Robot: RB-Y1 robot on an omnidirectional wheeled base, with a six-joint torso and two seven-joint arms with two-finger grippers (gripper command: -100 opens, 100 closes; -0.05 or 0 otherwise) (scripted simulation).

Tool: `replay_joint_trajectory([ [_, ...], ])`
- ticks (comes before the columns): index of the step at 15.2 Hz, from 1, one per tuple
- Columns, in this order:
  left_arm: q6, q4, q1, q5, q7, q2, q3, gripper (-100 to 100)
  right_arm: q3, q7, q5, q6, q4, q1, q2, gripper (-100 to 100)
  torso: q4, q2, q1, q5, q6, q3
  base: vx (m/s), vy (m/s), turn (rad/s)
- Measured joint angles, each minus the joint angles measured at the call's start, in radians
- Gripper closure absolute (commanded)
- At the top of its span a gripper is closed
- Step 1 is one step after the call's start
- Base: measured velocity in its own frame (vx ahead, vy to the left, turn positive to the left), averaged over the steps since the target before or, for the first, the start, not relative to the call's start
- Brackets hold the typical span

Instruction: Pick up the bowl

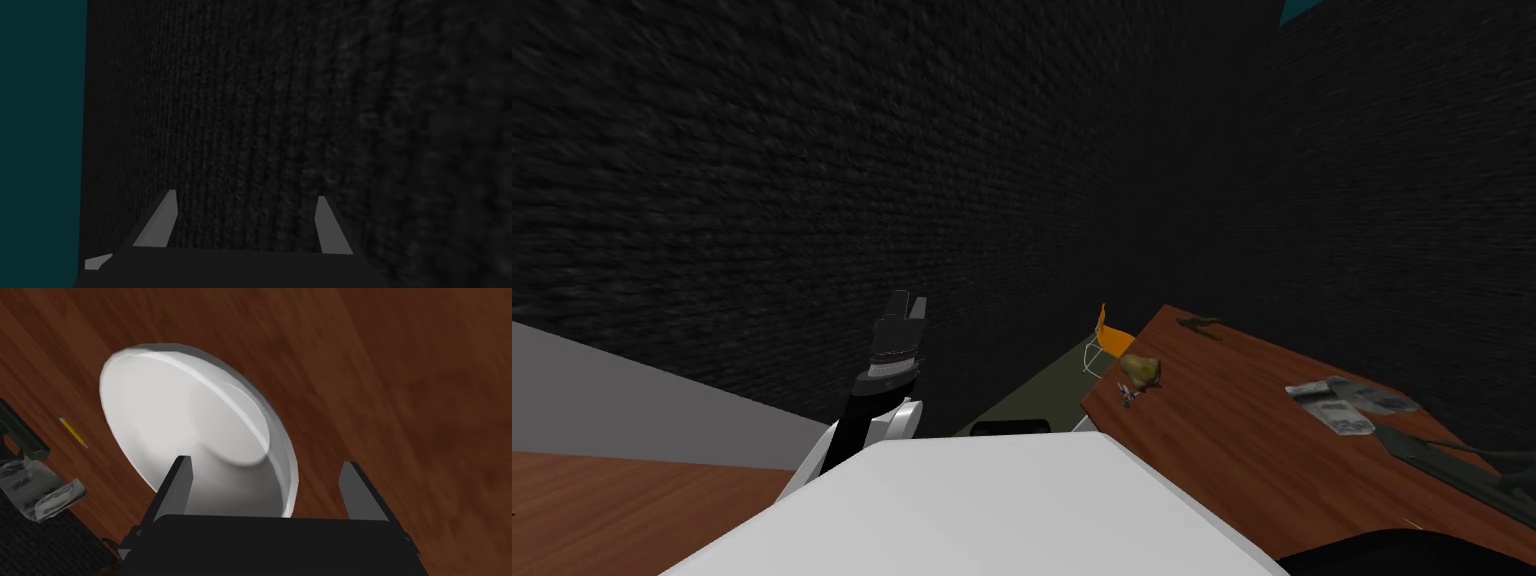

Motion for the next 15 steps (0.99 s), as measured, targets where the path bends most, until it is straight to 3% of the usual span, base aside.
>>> replay_joint_trajectory([
  [1,0.0,0.0,0.0,0.0,0.0,0.0,0.0,0,-0.006,0.009,-0.004,-0.011,0.034,-0.022,0.004,-100,0.0,-0.002,-0.001,0.0,-0.001,-0.001,0.062,-0.015,0.237],
  [2,0.0,0.0,0.0,0.0,0.0,0.0,0.0,0,0.006,-0.006,0.005,-0.009,0.011,-0.007,0.009,-100,-0.001,-0.003,-0.001,0.0,0.0,-0.002,0.058,-0.019,0.158],
  [6,0.0,0.0,0.0,0.0,0.0,0.0,0.0,0,-0.003,0.043,-0.015,-0.024,0.103,-0.067,0.03,-100,0.0,0.001,-0.005,-0.001,0.0,0.0,-0.021,-0.054,0.053],
  [9,0.0,0.0,0.0,0.0,0.0,0.0,0.0,0,0.011,0.022,-0.014,0.009,0.066,-0.059,0.046,-100,0.001,0.004,-0.004,-0.001,0.001,0.002,-0.039,-0.049,0.01],
  [10,0.0,0.0,0.0,0.0,0.0,0.0,0.0,0,0.011,0.024,-0.015,0.012,0.069,-0.062,0.048,100,0.001,0.003,-0.004,-0.001,0.001,0.002,-0.01,-0.016,0.004],
  [15,0.0,0.0,0.0,0.0,0.0,0.0,0.0,0,0.011,0.024,-0.015,0.012,0.069,-0.062,0.048,100,0.0,0.001,-0.001,0.0,0.001,0.0,0.006,0.01,-0.009],
])
